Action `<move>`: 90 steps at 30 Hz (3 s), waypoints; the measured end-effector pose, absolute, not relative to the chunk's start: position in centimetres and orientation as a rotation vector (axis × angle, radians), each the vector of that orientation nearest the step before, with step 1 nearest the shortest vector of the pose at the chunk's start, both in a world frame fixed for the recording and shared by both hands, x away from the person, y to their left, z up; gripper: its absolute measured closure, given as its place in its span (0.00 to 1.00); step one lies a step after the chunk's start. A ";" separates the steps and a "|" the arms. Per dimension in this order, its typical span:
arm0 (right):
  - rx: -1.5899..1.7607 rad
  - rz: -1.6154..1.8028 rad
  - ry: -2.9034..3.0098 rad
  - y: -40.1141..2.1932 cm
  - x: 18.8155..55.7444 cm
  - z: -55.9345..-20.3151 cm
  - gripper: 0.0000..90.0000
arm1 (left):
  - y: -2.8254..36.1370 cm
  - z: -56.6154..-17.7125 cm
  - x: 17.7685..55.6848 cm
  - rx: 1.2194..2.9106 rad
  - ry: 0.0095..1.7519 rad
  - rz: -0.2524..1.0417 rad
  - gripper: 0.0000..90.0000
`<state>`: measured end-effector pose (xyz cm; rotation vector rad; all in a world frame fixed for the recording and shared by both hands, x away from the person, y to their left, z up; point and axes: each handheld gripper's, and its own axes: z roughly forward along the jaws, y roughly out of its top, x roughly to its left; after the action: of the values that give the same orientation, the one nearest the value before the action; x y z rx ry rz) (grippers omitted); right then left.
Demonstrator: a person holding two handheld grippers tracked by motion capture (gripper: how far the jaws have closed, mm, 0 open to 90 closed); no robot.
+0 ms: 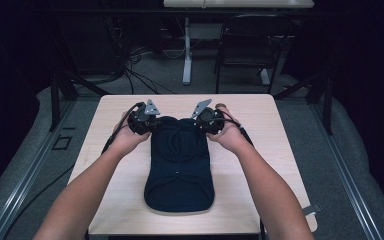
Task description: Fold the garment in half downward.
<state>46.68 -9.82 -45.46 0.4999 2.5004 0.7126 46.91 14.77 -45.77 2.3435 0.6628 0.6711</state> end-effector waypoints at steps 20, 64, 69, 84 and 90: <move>0.442 0.648 2.363 -9.4 47.1 -40.7 0.90 | 14.2 -41.0 47.5 2.293 0.628 0.829 0.92; 0.324 0.674 2.307 -9.9 42.9 -45.2 0.89 | 14.3 -45.6 42.5 2.317 0.505 0.914 0.91; 0.318 0.655 2.305 -9.7 43.2 -44.5 0.89 | 14.4 -44.7 42.9 2.296 0.527 0.928 0.91; 0.185 0.625 2.255 -10.0 39.3 -46.9 0.89 | 14.7 -47.9 38.9 2.335 0.391 0.931 0.91; 0.175 0.621 2.298 -10.2 37.7 -48.1 0.89 | 15.0 -48.5 38.0 2.336 0.392 0.879 0.91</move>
<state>37.75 -10.23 -48.14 0.1746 2.2976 0.6207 37.99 14.98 -48.52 2.3358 0.3925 0.8787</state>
